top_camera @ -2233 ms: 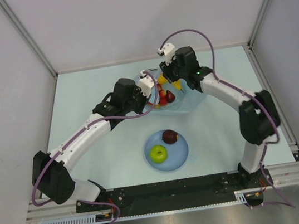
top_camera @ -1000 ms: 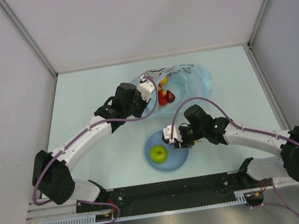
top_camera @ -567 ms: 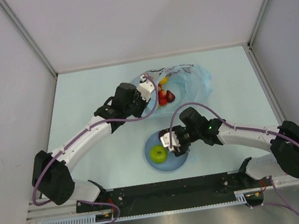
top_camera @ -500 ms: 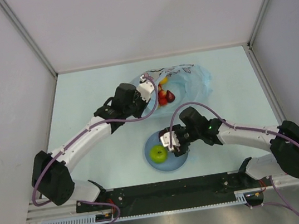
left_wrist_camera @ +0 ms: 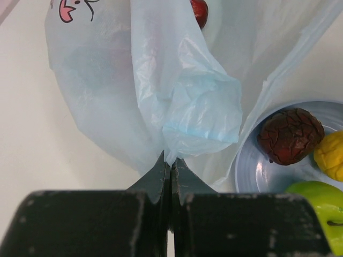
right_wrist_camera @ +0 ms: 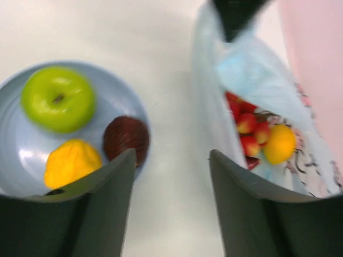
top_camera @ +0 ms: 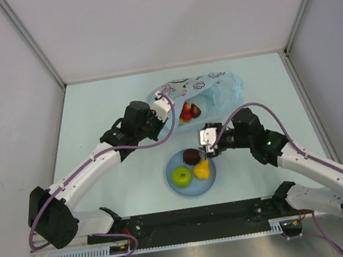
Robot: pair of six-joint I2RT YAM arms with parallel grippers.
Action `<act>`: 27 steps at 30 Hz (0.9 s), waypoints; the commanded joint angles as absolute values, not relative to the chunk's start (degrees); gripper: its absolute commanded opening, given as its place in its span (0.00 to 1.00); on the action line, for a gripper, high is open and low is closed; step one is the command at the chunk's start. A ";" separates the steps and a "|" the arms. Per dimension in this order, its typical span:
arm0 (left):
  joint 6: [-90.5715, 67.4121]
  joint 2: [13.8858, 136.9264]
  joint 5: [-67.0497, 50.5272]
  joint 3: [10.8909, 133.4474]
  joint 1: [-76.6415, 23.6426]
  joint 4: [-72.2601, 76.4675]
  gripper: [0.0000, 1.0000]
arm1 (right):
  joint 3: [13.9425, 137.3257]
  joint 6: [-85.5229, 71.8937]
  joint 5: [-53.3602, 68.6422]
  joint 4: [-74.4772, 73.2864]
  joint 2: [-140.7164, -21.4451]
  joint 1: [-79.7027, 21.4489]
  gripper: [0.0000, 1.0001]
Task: Take the fake fruits out of the plastic bag
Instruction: Place the fake fruit on the plate, then adjust the plastic bag at the center of the board.
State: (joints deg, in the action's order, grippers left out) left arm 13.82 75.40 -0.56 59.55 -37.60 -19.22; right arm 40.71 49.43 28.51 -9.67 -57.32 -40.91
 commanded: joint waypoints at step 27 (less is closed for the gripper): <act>6.86 76.11 -13.69 76.01 -39.89 -20.56 0.00 | 52.57 9.67 -5.25 -15.02 -70.51 -3.79 0.09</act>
